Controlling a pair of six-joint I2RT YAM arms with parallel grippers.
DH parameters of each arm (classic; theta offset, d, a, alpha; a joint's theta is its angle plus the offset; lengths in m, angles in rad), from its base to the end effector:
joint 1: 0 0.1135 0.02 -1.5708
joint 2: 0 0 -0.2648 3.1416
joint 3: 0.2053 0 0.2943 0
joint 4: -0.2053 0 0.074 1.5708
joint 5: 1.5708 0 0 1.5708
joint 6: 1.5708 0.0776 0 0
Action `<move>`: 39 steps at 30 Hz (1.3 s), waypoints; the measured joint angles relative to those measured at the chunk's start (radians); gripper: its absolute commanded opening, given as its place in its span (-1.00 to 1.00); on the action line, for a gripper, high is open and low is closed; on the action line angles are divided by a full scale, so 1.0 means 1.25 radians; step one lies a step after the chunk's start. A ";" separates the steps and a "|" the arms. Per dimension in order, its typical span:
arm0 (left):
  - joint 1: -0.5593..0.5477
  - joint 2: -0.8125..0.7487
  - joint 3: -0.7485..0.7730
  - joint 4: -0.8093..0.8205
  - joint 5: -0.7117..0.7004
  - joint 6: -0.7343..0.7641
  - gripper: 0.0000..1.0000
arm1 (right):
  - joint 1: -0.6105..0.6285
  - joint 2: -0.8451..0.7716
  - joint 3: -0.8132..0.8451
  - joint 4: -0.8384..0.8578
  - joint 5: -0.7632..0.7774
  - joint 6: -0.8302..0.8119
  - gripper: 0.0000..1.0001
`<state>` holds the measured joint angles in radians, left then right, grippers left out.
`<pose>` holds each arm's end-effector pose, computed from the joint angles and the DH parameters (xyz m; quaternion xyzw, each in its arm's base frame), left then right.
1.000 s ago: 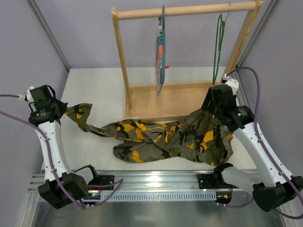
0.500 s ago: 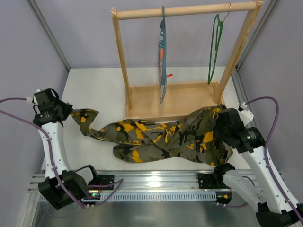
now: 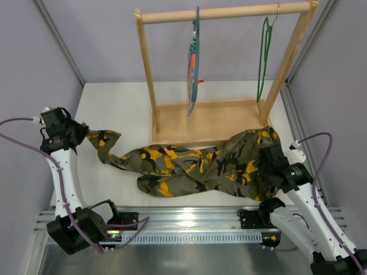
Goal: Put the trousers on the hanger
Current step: Fold the trousers
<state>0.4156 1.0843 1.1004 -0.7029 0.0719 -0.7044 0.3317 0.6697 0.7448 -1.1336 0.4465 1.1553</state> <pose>0.2771 0.1162 0.3162 -0.4668 0.7735 -0.0937 0.4183 0.1677 0.0223 0.2338 0.4290 0.8420 0.0096 0.3268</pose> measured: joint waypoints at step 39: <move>0.007 -0.097 0.116 -0.058 -0.118 -0.016 -0.99 | 0.000 0.068 0.768 0.029 0.280 -0.483 -0.93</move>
<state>0.4244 0.9630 1.2449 -0.7750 -0.0757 -0.7242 0.3317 0.7547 1.7054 -1.0977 0.7971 0.5510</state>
